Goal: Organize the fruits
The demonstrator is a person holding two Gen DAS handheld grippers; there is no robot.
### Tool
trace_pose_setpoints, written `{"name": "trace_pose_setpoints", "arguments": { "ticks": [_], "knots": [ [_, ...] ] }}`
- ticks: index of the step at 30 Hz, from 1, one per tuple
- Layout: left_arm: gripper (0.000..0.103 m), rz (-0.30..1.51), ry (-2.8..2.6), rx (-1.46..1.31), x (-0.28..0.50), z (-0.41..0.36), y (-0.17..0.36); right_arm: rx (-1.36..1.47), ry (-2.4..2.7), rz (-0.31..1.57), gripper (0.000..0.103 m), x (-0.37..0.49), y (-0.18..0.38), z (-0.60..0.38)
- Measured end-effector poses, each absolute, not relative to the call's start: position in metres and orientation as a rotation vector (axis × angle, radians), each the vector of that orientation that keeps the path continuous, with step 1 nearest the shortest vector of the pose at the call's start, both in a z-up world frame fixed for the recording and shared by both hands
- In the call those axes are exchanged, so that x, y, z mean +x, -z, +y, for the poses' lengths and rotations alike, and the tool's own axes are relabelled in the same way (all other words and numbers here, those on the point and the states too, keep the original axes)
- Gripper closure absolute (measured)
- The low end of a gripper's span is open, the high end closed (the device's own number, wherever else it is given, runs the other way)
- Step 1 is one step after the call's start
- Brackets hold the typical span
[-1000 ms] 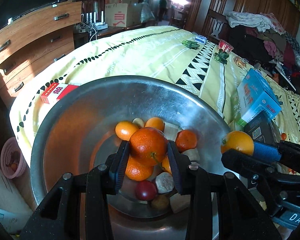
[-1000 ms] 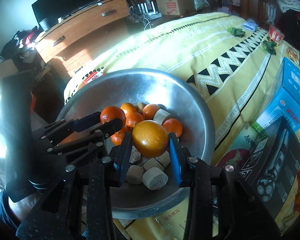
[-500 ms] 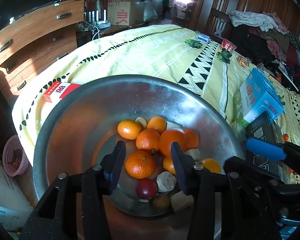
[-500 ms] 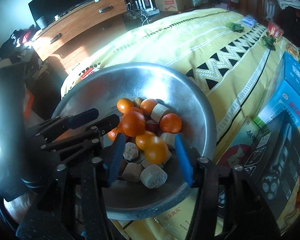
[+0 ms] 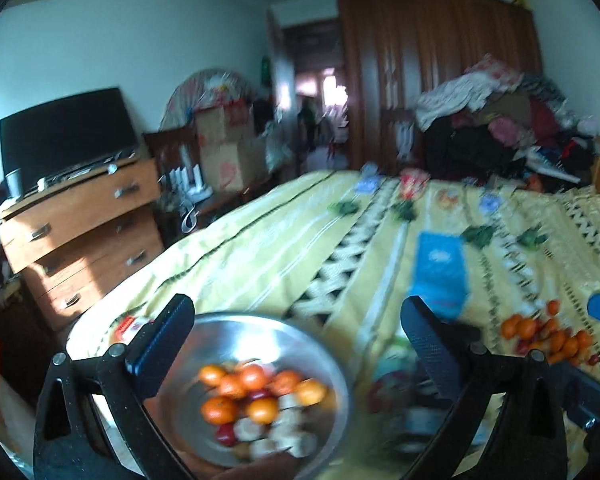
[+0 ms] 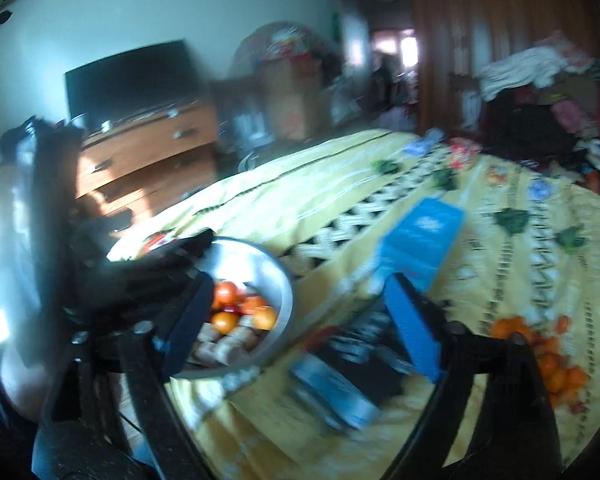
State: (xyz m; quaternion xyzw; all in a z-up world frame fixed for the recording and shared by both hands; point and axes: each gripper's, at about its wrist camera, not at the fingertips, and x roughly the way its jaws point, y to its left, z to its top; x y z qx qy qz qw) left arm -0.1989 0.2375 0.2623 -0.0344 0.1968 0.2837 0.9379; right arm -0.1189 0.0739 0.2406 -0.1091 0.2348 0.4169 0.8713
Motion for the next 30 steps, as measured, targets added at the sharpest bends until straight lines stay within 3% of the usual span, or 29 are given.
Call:
{"name": "trace_pose_setpoints", "arguments": {
  "ticks": [7, 16, 23, 30],
  "knots": [
    [0.0, 0.578, -0.183, -0.144, -0.124, 0.121, -0.225, -0.164, -0.555, 0.602, 0.004, -0.082, -0.199, -0.061],
    [0.0, 0.879, -0.045, -0.023, -0.043, -0.011, -0.094, -0.097, -0.293, 0.884, 0.004, -0.025, -0.082, -0.181],
    [0.0, 1.027, -0.081, 0.007, -0.015, -0.026, -0.02, -0.076, -0.233, 0.917, 0.004, 0.006, -0.042, -0.209],
    [0.0, 1.02, -0.053, -0.058, -0.016, -0.019, -0.001, -0.1, -0.237, 0.929, 0.0, 0.011, -0.02, -0.213]
  ]
}}
